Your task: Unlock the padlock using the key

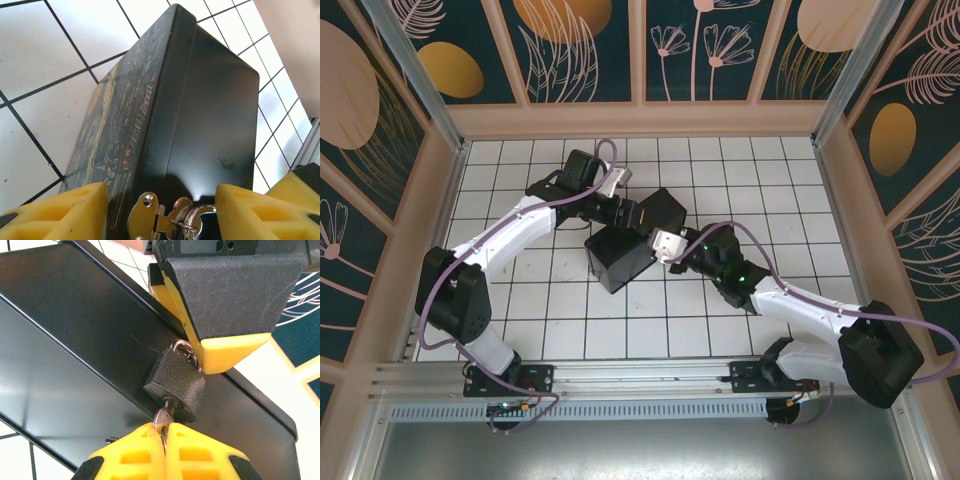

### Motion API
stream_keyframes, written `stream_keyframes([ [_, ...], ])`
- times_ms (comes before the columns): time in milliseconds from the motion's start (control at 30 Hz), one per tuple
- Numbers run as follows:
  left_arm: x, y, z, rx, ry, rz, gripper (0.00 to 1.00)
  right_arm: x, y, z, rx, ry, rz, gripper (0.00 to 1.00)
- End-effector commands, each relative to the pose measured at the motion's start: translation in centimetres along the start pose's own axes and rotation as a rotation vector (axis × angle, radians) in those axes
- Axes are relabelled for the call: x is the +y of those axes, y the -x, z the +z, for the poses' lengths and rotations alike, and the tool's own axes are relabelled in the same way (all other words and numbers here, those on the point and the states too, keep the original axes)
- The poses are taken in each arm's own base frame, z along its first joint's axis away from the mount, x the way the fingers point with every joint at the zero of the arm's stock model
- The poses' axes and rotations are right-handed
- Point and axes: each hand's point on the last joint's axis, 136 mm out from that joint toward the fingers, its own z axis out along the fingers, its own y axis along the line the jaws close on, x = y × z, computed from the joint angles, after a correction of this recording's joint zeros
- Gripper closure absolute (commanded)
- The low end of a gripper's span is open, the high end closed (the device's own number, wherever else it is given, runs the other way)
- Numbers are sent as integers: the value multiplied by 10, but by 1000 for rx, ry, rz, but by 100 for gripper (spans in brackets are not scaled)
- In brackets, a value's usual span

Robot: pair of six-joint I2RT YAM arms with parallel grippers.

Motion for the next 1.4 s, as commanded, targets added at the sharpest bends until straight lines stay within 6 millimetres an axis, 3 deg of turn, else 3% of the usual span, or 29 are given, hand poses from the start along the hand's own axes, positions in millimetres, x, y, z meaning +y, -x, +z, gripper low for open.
stream_keyframes([
  [0,-3,-8,3,24,-40,1,41,-10,23,1,-29,15,117,100],
  [133,-3,-13,1,23,-40,1,41,-15,34,0,-37,40,361,99],
  [267,-4,-14,0,14,-47,-6,41,-5,42,-1,-61,103,584,100],
  [700,-14,-19,-3,-22,-99,-23,43,-6,19,1,-106,95,1304,100],
  [800,-17,-20,-6,-33,-106,-24,43,-6,21,-5,-182,123,1431,100],
  [1133,-26,-15,-25,-97,-89,32,38,15,9,-1,-188,185,1555,100],
  [1267,-22,-26,-17,-63,-77,36,38,21,20,8,-100,164,1386,98],
  [1367,-18,-28,-15,-64,-72,28,38,21,11,12,22,85,1212,90],
])
